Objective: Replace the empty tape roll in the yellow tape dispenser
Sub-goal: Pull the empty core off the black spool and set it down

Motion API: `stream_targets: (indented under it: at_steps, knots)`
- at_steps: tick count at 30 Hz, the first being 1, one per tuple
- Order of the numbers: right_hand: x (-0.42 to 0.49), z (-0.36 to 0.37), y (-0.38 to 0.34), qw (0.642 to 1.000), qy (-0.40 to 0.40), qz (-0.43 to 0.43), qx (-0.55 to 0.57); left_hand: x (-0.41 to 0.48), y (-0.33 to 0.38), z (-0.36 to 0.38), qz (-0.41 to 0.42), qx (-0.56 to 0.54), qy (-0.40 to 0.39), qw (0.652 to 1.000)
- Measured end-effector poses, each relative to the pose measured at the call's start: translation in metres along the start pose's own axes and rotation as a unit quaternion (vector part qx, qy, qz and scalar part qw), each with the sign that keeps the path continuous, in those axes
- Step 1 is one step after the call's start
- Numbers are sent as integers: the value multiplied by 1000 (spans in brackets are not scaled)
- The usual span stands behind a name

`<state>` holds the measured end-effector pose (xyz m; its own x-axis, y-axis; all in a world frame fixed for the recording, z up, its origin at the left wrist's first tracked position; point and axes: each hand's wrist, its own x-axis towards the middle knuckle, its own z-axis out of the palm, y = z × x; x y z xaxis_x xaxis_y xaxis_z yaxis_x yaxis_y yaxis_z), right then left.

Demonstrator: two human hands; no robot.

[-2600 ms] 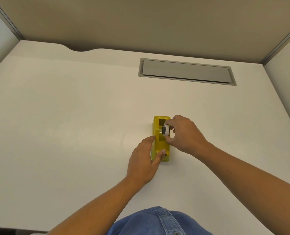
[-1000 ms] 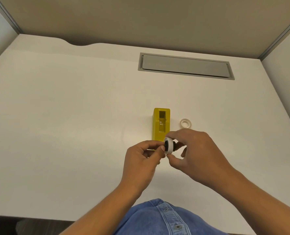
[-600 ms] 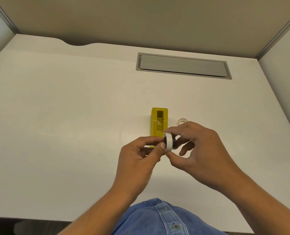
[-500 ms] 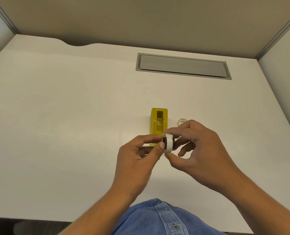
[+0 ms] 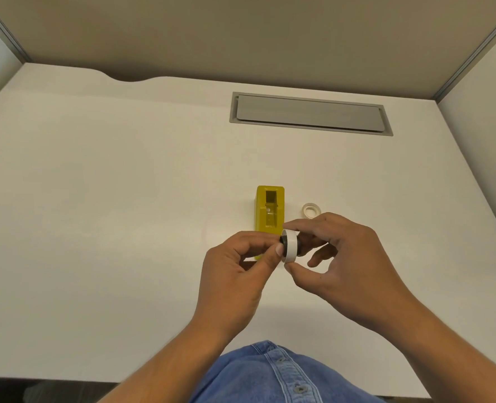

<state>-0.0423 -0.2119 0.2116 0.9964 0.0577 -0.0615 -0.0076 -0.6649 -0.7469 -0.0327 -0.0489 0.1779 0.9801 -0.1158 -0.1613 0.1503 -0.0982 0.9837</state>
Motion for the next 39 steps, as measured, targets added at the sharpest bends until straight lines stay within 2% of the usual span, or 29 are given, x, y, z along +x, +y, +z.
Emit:
stream_targets:
  at_steps: [8,13,17,24,29,39]
  knots:
    - [0,2,5,1000,8,3,-22,4,0,1,42,81,-2,996]
    - [0,0,6,1000,16,5,0,8,-1,-1,43,78,-11,996]
    - [1,-6,8,999,26,17,23,16,-1,-8,39,61,13,997]
    - [11,-8,33,993,19,107,50,23,-1,-12,15,18,36,999]
    - [29,-4,76,990,11,139,-11,24,-6,-8,-28,13,33,999]
    - [63,28,148,981,-3,163,-106,33,-13,-1,-62,13,36,997]
